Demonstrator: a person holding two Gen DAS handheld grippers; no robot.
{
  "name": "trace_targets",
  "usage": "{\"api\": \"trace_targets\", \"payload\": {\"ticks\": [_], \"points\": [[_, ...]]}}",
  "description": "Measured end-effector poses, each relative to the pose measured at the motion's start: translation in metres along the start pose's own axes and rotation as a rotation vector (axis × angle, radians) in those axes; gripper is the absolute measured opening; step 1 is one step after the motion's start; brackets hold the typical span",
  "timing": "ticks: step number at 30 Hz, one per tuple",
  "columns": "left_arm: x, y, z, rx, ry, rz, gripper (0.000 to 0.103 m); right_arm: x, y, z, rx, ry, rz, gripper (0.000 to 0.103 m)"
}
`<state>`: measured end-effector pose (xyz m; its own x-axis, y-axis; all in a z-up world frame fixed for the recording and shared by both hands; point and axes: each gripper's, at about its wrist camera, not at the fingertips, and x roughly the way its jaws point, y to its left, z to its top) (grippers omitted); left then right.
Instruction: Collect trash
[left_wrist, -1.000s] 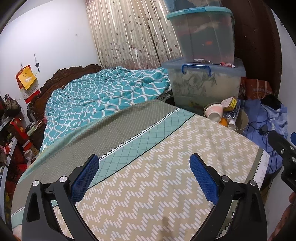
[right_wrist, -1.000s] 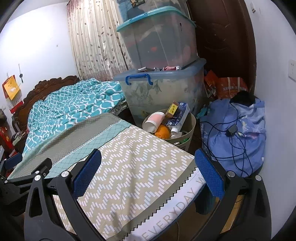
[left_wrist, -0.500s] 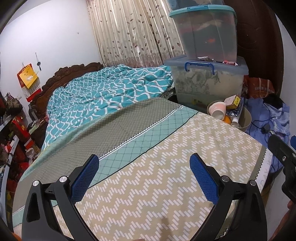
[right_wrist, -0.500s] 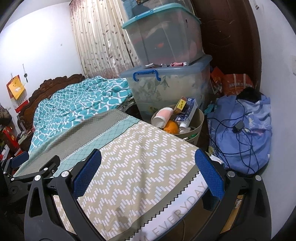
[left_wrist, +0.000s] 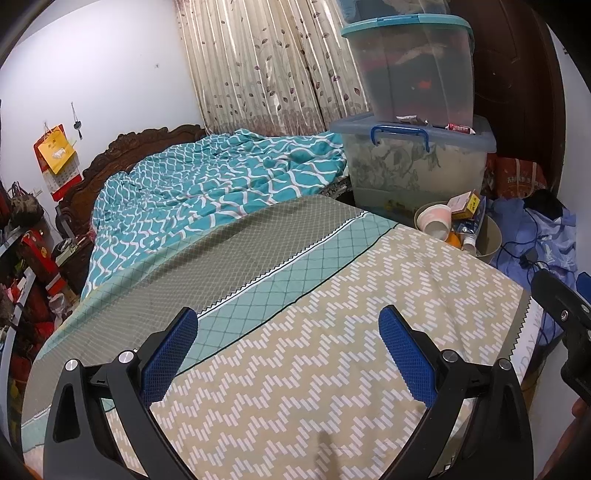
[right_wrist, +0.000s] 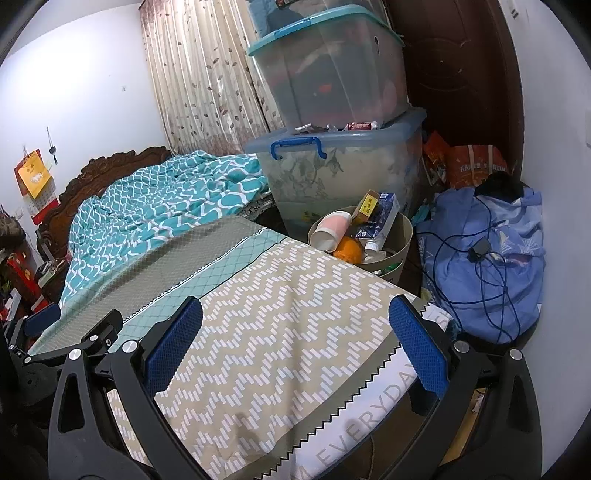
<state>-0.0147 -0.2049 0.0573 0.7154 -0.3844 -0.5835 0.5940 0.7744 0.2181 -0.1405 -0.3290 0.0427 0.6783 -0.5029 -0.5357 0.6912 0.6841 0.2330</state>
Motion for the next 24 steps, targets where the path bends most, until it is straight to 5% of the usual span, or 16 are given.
{"api": "trace_targets", "payload": {"ticks": [24], "points": [[0.0031,0.0065,0.0038,-0.013,0.012,0.025,0.095,0.0053,0.0027,0.0006,-0.007,0.016,0.016,0.1]]}}
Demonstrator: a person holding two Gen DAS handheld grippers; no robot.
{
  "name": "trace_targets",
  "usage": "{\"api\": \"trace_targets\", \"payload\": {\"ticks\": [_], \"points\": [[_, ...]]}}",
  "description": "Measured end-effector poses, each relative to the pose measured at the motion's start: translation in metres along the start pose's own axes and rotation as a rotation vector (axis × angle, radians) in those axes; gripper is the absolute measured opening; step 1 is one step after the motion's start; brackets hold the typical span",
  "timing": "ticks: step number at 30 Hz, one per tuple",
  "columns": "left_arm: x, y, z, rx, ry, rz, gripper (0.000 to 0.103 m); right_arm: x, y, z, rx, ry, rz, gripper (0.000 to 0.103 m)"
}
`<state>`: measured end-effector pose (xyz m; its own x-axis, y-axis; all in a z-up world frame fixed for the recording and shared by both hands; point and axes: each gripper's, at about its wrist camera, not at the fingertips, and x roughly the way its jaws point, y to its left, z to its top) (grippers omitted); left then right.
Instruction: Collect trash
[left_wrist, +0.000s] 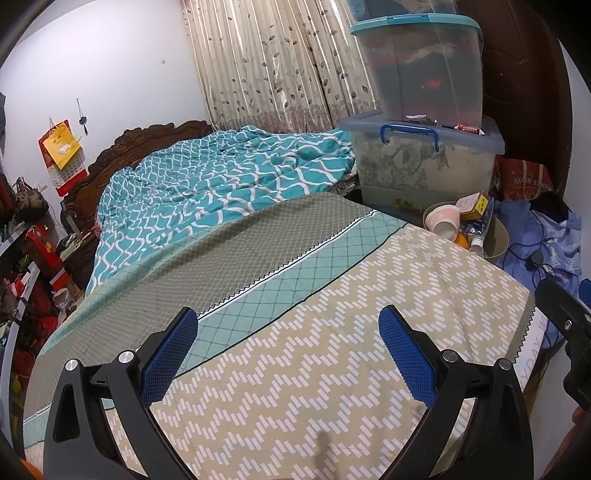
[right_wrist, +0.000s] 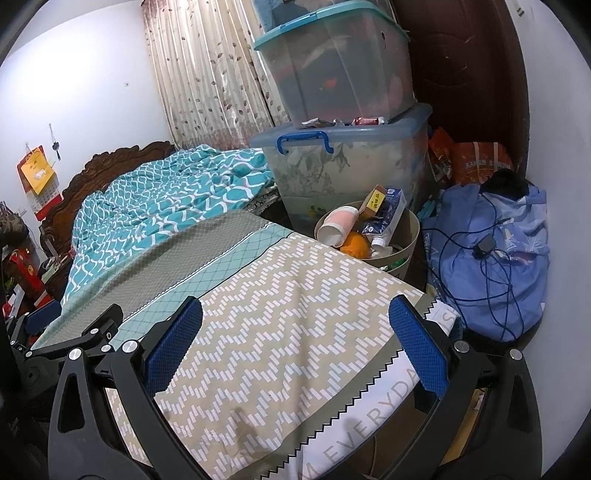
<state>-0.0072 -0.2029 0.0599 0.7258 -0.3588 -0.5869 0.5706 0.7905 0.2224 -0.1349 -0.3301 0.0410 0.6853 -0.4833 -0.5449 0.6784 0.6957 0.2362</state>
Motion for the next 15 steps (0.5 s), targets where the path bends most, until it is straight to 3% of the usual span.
{"api": "trace_targets", "payload": {"ticks": [15], "points": [[-0.0005,-0.0009,-0.0007,0.004,-0.003,0.003,0.095,0.0023,0.0019,-0.0025,0.0,0.011,0.008,0.1]]}}
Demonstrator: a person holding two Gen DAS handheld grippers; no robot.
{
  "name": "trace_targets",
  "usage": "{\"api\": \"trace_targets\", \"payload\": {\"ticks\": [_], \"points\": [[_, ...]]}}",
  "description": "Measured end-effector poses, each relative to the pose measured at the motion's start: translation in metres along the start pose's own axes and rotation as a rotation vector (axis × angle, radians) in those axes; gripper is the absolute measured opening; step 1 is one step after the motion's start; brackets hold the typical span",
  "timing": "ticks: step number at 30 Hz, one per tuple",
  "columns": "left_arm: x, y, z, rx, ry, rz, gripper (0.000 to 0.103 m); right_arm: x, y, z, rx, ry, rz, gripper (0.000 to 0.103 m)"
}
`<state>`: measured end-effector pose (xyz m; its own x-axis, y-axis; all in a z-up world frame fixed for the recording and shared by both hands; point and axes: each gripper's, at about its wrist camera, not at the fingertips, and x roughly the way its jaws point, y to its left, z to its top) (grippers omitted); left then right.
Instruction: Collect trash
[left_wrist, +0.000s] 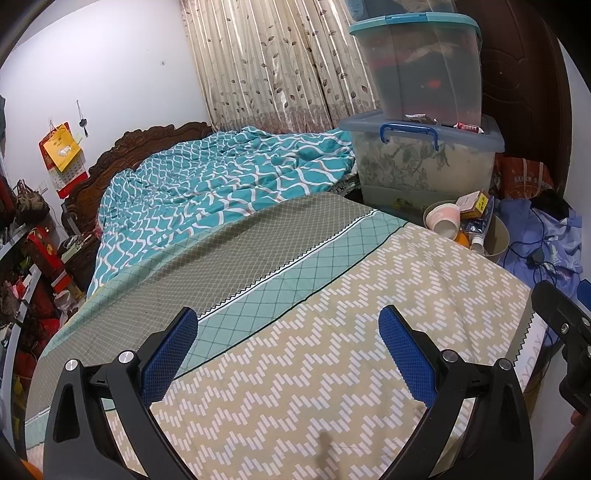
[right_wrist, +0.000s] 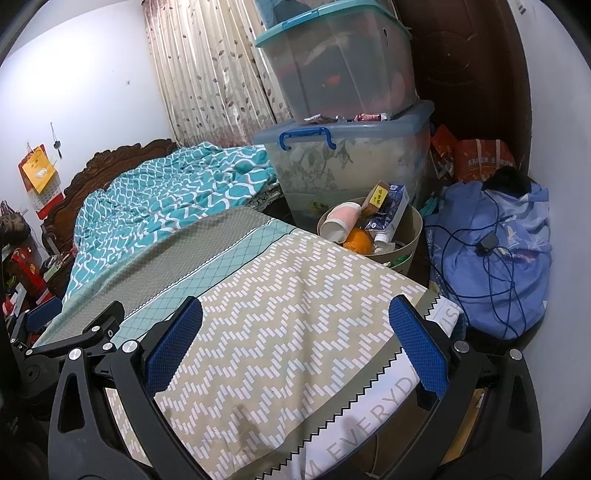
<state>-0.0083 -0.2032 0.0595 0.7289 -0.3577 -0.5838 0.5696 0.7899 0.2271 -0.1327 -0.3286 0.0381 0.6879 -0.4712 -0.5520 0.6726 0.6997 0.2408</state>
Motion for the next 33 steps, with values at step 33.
{"api": "trace_targets", "payload": {"ticks": [33], "points": [[0.002,0.0,-0.014,0.011,0.013,-0.008,0.095,0.001,-0.003,-0.003,0.011,0.01,0.004,0.1]]}}
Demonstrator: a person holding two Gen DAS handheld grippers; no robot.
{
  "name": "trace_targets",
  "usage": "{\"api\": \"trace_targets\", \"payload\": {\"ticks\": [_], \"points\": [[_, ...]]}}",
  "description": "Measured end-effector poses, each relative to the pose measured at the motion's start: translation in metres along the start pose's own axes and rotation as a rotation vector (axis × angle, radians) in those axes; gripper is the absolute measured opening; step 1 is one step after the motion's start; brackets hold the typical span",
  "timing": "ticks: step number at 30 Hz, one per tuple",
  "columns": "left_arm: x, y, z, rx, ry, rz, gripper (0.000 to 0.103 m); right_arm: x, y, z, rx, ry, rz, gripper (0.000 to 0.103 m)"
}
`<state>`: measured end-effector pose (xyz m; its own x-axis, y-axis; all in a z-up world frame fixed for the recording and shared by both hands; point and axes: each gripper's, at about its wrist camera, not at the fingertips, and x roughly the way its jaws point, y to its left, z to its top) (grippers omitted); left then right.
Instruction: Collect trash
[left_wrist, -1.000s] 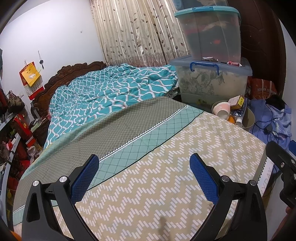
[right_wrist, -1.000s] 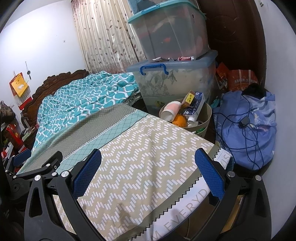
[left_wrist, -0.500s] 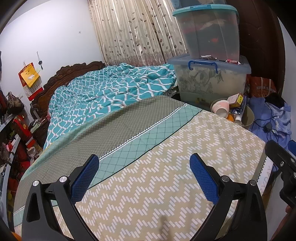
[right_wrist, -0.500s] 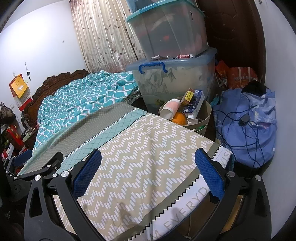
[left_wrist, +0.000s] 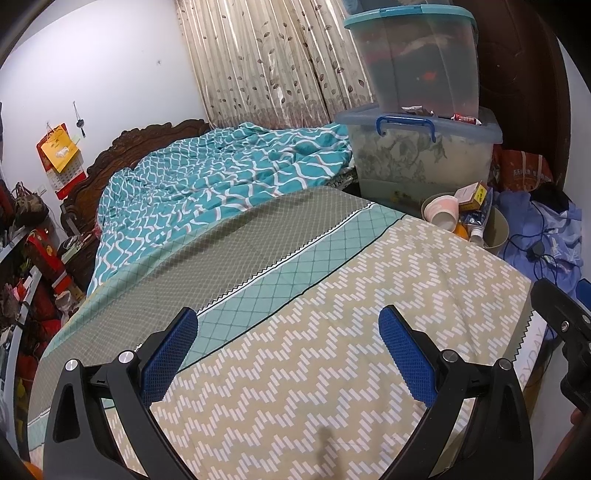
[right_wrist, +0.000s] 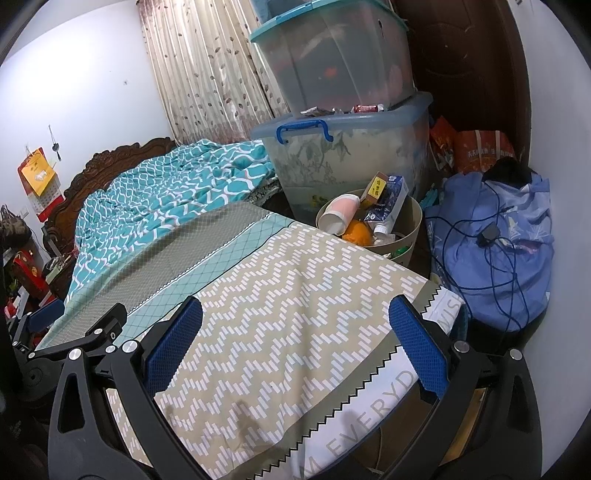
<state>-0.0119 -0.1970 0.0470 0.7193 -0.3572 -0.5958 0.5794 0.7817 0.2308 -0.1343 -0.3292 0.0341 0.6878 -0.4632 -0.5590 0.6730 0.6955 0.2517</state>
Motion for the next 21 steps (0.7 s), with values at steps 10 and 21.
{"api": "trace_targets", "payload": {"ticks": [10,21], "points": [[0.0004,0.0007,-0.0012,0.003,0.002,-0.002,0.095,-0.0001,-0.0001,0.0004,0.002,0.001,0.0,0.1],[-0.0013,0.0035,-0.0061,0.026,-0.005,-0.012,0.094,0.0006,-0.0006,-0.0005,0.002,0.003,0.0,0.1]]}}
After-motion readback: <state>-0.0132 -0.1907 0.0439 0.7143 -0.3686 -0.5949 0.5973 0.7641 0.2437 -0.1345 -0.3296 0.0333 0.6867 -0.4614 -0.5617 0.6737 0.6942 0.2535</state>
